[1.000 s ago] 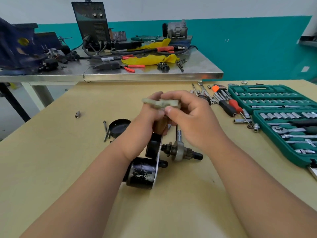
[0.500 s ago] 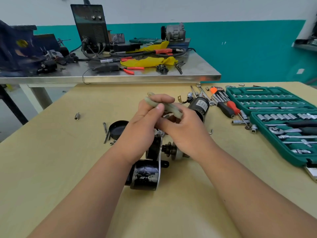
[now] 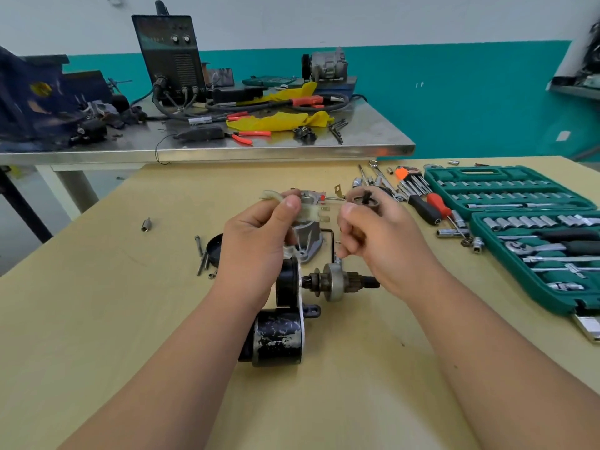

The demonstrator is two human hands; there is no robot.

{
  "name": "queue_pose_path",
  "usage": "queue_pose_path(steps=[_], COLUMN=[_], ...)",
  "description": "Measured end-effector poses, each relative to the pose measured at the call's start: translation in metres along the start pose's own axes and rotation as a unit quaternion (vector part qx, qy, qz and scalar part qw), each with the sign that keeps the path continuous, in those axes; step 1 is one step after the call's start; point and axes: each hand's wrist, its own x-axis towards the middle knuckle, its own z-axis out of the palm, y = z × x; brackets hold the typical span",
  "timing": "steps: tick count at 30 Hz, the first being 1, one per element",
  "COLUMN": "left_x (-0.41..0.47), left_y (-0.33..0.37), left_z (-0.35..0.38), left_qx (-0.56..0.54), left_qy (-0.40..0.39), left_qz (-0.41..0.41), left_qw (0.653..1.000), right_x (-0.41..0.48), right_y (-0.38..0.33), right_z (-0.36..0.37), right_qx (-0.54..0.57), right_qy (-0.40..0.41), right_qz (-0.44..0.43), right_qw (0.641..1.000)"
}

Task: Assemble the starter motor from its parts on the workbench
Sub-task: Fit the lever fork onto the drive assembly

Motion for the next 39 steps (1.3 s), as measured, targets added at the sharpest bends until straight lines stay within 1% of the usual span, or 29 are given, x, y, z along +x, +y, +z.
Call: queue_pose_path(steps=[3, 6, 8, 10, 13, 16, 19, 22, 28, 32, 36, 39], left_x=[-0.001, -0.001, -0.002, -0.001, -0.001, -0.003, -0.004, -0.004, -0.004, -0.002, 0.002, 0.003], left_y=[0.0, 0.001, 0.002, 0.003, 0.006, 0.005, 0.003, 0.004, 0.002, 0.0, -0.002, -0.005], left_z=[-0.001, -0.002, -0.002, 0.0, 0.001, -0.001, -0.004, -0.004, -0.002, -0.004, -0.006, -0.008], left_qx=[0.038, 0.029, 0.019, 0.015, -0.001, 0.005, 0.019, 0.021, -0.004, -0.049, -0.079, -0.083], left_qy=[-0.008, -0.01, -0.011, -0.023, -0.067, -0.095, -0.113, -0.122, -0.097, -0.094, -0.09, -0.074], left_qz=[0.017, 0.007, -0.008, -0.025, -0.042, -0.034, -0.011, -0.008, 0.002, -0.006, -0.011, -0.014], left_qw=[0.999, 1.0, 1.0, 0.999, 0.997, 0.995, 0.993, 0.992, 0.995, 0.994, 0.993, 0.994], right_x=[-0.002, -0.002, -0.001, -0.001, 0.0, -0.001, -0.002, -0.003, -0.005, -0.005, -0.004, -0.005], right_y=[0.0, 0.002, 0.003, 0.002, -0.001, -0.003, -0.005, -0.005, -0.003, -0.002, -0.002, -0.005], right_z=[0.002, 0.005, 0.004, 0.002, 0.0, 0.001, 0.004, 0.006, 0.006, 0.007, 0.005, 0.004], right_qx=[-0.092, -0.116, -0.09, -0.035, 0.056, 0.115, 0.115, 0.107, 0.076, 0.061, 0.089, 0.103], right_qy=[-0.034, -0.023, -0.012, -0.006, -0.003, -0.005, 0.0, -0.003, -0.026, -0.038, -0.046, -0.049], right_qz=[-0.028, -0.042, -0.042, -0.032, 0.0, 0.02, 0.03, 0.033, 0.039, 0.046, 0.04, 0.055], right_qw=[0.995, 0.992, 0.995, 0.999, 0.998, 0.993, 0.993, 0.994, 0.996, 0.996, 0.994, 0.992])
